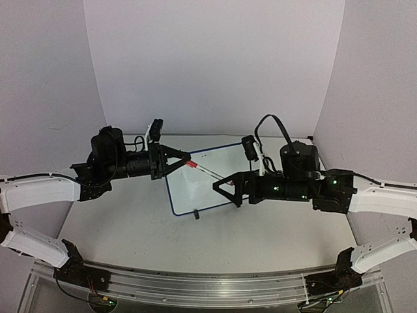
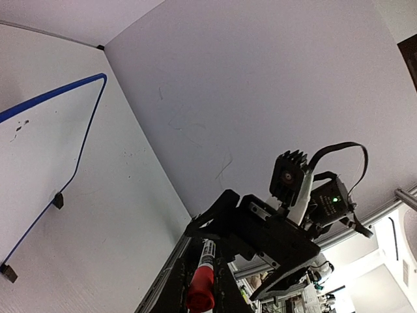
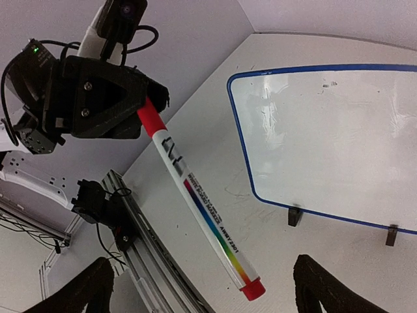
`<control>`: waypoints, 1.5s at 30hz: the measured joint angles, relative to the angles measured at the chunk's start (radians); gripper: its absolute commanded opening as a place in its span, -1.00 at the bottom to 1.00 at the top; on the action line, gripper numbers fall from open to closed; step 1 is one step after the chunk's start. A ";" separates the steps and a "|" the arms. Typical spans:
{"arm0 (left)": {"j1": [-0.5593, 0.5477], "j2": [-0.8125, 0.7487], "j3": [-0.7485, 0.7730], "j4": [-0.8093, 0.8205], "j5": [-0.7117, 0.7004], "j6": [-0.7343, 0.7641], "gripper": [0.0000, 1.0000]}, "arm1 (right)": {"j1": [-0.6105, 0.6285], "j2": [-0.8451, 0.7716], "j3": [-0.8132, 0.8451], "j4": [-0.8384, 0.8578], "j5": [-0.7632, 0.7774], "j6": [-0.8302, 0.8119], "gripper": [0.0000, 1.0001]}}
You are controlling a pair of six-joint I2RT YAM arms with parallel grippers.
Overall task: Write a sentence on the whiteboard
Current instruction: Pass from the right arm to the left, then pass from the left arm to the right
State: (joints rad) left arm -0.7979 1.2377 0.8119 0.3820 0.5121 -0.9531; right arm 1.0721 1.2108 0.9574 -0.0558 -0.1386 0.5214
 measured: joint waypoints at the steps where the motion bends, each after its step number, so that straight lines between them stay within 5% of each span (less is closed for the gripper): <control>1: 0.000 -0.005 -0.010 0.033 -0.009 -0.016 -1.00 | 0.000 -0.001 -0.027 0.064 -0.002 0.033 0.81; 14: 0.000 -0.040 -0.076 0.229 -0.037 -0.077 -1.00 | -0.001 0.058 -0.090 0.563 -0.087 0.214 0.59; 45: 0.001 -0.011 -0.089 0.351 -0.006 -0.131 -1.00 | -0.003 0.128 -0.087 0.670 -0.166 0.250 0.17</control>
State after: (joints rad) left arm -0.7967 1.2268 0.7227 0.7332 0.5057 -1.0836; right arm 1.0695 1.3384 0.8700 0.6139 -0.3050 0.7717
